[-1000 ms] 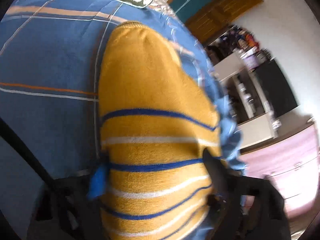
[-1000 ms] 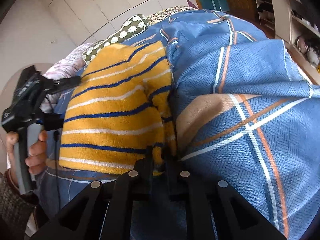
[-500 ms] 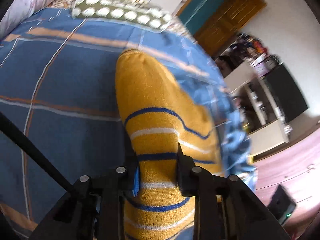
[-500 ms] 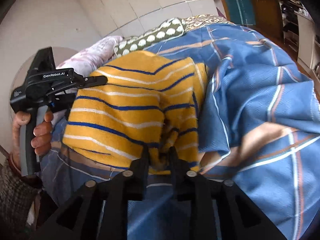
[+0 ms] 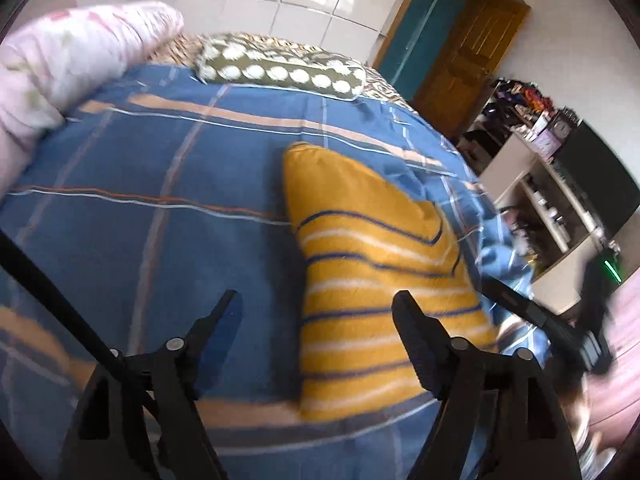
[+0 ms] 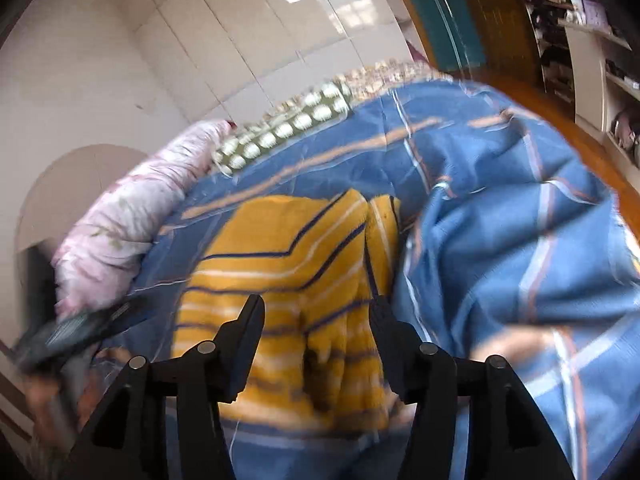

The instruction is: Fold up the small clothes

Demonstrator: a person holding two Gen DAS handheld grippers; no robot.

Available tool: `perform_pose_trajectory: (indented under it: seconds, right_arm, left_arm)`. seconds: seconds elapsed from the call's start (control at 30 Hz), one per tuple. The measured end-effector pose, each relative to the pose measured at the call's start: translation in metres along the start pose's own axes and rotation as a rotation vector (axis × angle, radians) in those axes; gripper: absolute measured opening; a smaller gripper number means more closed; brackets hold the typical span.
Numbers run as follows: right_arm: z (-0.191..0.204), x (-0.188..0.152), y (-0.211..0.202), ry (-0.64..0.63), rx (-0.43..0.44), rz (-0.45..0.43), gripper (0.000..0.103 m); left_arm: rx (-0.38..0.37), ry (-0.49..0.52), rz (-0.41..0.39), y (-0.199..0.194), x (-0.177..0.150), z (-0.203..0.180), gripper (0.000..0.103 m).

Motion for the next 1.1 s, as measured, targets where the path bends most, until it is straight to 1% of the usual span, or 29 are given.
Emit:
perform_pose_trajectory:
  seconds: [0.03, 0.07, 0.1, 0.13, 0.17, 0.2, 0.23, 0.3, 0.33, 0.37, 0.4, 0.47, 0.53, 0.57, 0.6, 0.63, 0.67, 0.7, 0.77, 0.8, 0.83, 0.87, 0.9, 0.97, 1.03, 1.07, 1.1]
  right_arm:
    - [-0.005, 0.000, 0.027, 0.030, 0.026, 0.081, 0.060]
    - [-0.007, 0.000, 0.040, 0.053, 0.072, 0.114, 0.030]
    - [-0.007, 0.001, 0.047, 0.056, 0.106, 0.131, 0.023]
    - [-0.006, 0.003, 0.044, 0.034, 0.102, 0.111, 0.021]
    - [-0.006, 0.007, 0.037, 0.000, 0.078, 0.094, 0.018]
    - [-0.009, 0.008, 0.034, -0.026, 0.031, 0.096, 0.014]
    - [-0.018, 0.006, 0.036, -0.049, -0.071, 0.121, 0.009]
    - [-0.035, -0.003, 0.046, -0.049, -0.184, 0.167, 0.007]
    - [-0.040, -0.007, 0.049, -0.043, -0.222, 0.192, 0.003]
    - [-0.045, -0.012, 0.055, -0.037, -0.234, 0.214, 0.001]
    - [-0.046, -0.010, 0.051, -0.032, -0.226, 0.188, 0.001]
    - [-0.047, -0.007, 0.038, 0.009, -0.176, 0.149, 0.001]
    - [-0.047, -0.004, 0.013, 0.041, -0.149, 0.056, 0.003]
    - [-0.050, -0.003, -0.007, 0.056, -0.164, 0.000, 0.011]
    - [-0.055, -0.004, -0.026, 0.065, -0.189, -0.041, 0.028]
    - [-0.062, -0.007, -0.043, 0.066, -0.227, -0.068, 0.038]
    - [-0.071, -0.010, -0.060, 0.057, -0.294, -0.082, 0.052]
    - [-0.080, -0.013, -0.074, 0.039, -0.393, -0.076, 0.054]
    - [-0.106, -0.024, -0.097, -0.018, -0.640, -0.026, 0.054]
    - [-0.117, -0.031, -0.106, -0.035, -0.726, -0.002, 0.054]
    - [-0.143, -0.041, -0.117, -0.035, -0.881, 0.044, 0.054]
    - [-0.166, -0.050, -0.126, -0.022, -0.979, 0.073, 0.054]
    - [-0.185, -0.061, -0.132, -0.011, -1.048, 0.107, 0.054]
    - [-0.214, -0.076, -0.128, 0.005, -1.100, 0.183, 0.054]
    - [-0.231, -0.087, -0.119, 0.051, -1.081, 0.234, 0.053]
    - [-0.238, -0.095, -0.113, 0.081, -1.051, 0.255, 0.046]
    - [-0.239, -0.096, -0.113, 0.079, -1.067, 0.258, 0.040]
  left_arm:
    - [0.023, 0.015, -0.006, -0.006, -0.006, 0.003, 0.077]
    - [0.047, 0.029, -0.011, -0.009, -0.012, 0.003, 0.077]
    - [0.063, 0.039, -0.014, -0.013, -0.015, 0.008, 0.077]
    - [0.086, 0.052, -0.024, -0.018, -0.021, 0.012, 0.078]
    - [0.104, 0.061, -0.035, -0.021, -0.026, 0.019, 0.078]
    - [0.118, 0.066, -0.041, -0.020, -0.031, 0.022, 0.080]
    - [0.133, 0.066, -0.040, -0.019, -0.038, 0.029, 0.080]
    - [0.138, 0.063, -0.013, -0.011, -0.048, 0.036, 0.080]
    - [0.135, 0.062, 0.004, -0.007, -0.053, 0.039, 0.080]
    - [0.138, 0.058, 0.026, -0.002, -0.058, 0.042, 0.080]
    - [0.142, 0.055, 0.033, 0.003, -0.062, 0.041, 0.080]
    - [0.145, 0.062, 0.030, 0.005, -0.069, 0.042, 0.080]
    - [0.162, 0.081, 0.006, 0.005, -0.072, 0.042, 0.080]
    - [0.175, 0.096, -0.014, 0.004, -0.073, 0.042, 0.080]
    - [0.190, 0.106, -0.032, 0.003, -0.074, 0.043, 0.080]
    - [0.202, 0.108, -0.044, 0.003, -0.074, 0.045, 0.080]
    - [0.209, 0.100, -0.055, 0.001, -0.074, 0.049, 0.080]
    - [0.207, 0.090, -0.059, 0.001, -0.075, 0.051, 0.080]
    - [0.191, 0.060, -0.055, -0.001, -0.075, 0.056, 0.080]
    - [0.186, 0.049, -0.053, -0.002, -0.075, 0.057, 0.080]
    - [0.184, 0.041, -0.052, -0.002, -0.076, 0.057, 0.080]
    - [0.181, 0.036, -0.052, -0.003, -0.077, 0.057, 0.080]
    - [0.181, 0.036, -0.050, -0.002, -0.078, 0.057, 0.080]
    - [0.186, 0.043, -0.041, -0.003, -0.081, 0.053, 0.080]
    - [0.197, 0.051, -0.036, -0.004, -0.085, 0.049, 0.080]
    - [0.198, 0.053, -0.035, -0.005, -0.086, 0.049, 0.080]
    - [0.204, 0.054, -0.036, -0.006, -0.087, 0.047, 0.080]
Point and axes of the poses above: each gripper's, at about its wrist camera, not at the fingertips, and y roughly the way its jaws point, z to its left, x to its top, the point moved 3 cm from there along y, roughly the way its jaws point, and after that the axes turned 15 degrees about -y, right-handed, at the moved point
